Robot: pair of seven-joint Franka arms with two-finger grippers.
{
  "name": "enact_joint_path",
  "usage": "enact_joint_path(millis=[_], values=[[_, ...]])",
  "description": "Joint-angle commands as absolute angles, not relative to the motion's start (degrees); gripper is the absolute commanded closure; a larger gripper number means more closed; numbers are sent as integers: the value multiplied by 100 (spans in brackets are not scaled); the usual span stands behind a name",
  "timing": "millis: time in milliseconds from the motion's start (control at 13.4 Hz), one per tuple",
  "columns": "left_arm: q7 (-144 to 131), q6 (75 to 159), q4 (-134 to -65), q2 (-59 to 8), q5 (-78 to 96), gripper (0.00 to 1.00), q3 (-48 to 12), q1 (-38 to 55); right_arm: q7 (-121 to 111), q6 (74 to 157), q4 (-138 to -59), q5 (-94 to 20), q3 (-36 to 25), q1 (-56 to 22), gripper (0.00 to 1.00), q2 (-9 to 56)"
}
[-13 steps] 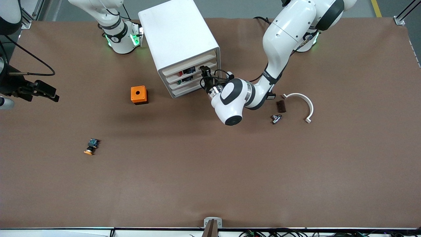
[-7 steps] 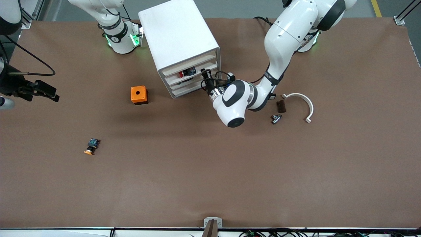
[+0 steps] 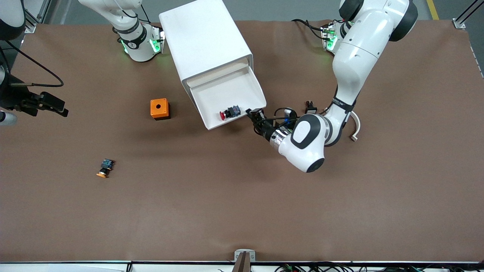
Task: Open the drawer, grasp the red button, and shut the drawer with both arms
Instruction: 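Grip the drawer handle with the left gripper and pull it open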
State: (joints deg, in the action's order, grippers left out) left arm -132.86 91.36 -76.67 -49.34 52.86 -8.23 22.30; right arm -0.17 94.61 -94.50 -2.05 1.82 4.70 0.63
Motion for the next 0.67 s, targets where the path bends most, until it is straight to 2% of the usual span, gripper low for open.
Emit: enact_joint_path(millis=[0, 224, 448, 598], values=[[-13219, 9264, -7374, -5036, 5300, 81, -800, 2303, 9, 9439, -9483, -141, 193, 457, 0, 35], [-13192, 9238, -7383, -4984, 5291, 1, -791, 2233, 105, 9457, -9527, -141, 193, 448, 0, 87], [-13131, 9237, -7269, -4896, 5221, 1, -774, 1979, 631, 9501, -9580, -202, 193, 265, 0, 176], [-12974, 9220, -7233, -4826, 5038, 1, -773, 1610, 1480, 9510, -9589, -202, 193, -130, 0, 289]])
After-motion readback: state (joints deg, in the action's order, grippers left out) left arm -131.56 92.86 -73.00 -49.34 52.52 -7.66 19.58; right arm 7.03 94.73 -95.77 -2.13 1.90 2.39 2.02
